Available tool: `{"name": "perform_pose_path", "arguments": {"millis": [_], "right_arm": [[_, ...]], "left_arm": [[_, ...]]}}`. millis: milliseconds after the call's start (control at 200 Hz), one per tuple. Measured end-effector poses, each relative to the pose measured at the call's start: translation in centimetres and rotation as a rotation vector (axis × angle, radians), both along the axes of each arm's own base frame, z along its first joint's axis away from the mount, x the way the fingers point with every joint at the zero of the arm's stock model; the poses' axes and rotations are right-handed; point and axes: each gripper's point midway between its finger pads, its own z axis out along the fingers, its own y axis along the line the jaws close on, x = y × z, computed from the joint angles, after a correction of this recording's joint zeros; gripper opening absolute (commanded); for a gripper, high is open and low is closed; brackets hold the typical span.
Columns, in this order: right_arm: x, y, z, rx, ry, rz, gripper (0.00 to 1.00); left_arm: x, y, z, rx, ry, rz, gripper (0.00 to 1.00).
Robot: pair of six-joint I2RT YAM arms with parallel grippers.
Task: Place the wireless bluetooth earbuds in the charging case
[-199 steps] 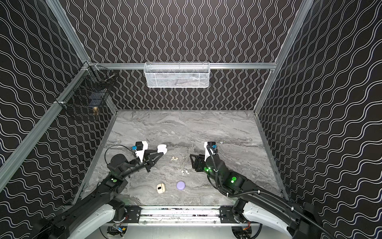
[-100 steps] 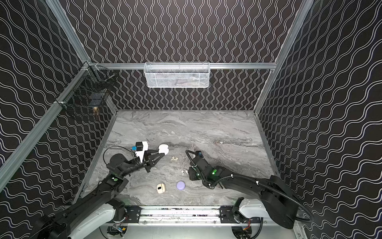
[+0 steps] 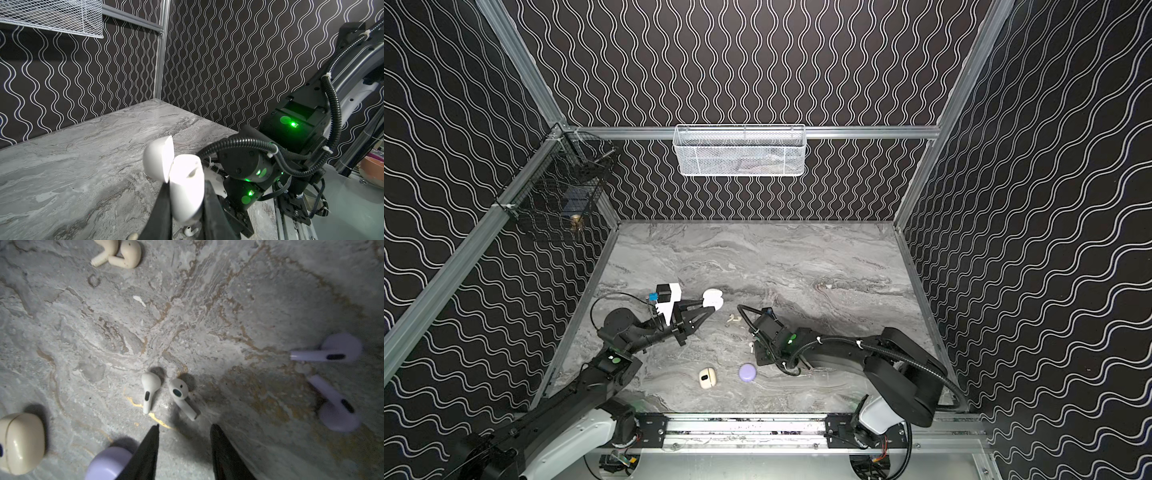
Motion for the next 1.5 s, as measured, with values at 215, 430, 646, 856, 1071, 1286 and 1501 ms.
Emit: {"name": "perform_pose_path", "arguments": {"millis": [215, 430, 646, 856, 1071, 1286, 1501], "right_arm": [[0.3, 0.7, -0.4, -0.026, -0.013, 0.011, 0.39], [-0.1, 1.1, -0.4, -0.037, -0.021, 0.027, 0.33], [-0.4, 1.0, -0.1, -0.031, -0.019, 0.024, 0.29], [-0.5, 1.1, 0.7, -0.012, -0.028, 0.023, 0.29], [-0.1, 1.0, 1.3, -0.023, -0.044, 0.010, 0.29], [0.2, 1.3, 0.4, -0.057, -0.030, 0.009, 0.27], [0.2, 1.2, -0.1, -0.075, -0.018, 0.011, 0.26]], "left_arm": [[0.0, 0.1, 0.1, 0.000, 0.001, 0.005, 0.00], [0.0, 0.1, 0.2, 0.000, 0.001, 0.007, 0.00], [0.0, 0.2, 0.3, -0.003, -0.005, 0.011, 0.00], [0.0, 0.2, 0.4, -0.003, -0.005, 0.015, 0.00], [0.0, 0.4, 0.6, -0.006, -0.010, 0.023, 0.00], [0.0, 0.4, 0.6, -0.006, -0.011, 0.027, 0.00], [0.0, 0.4, 0.6, -0.006, -0.010, 0.029, 0.00]]}}
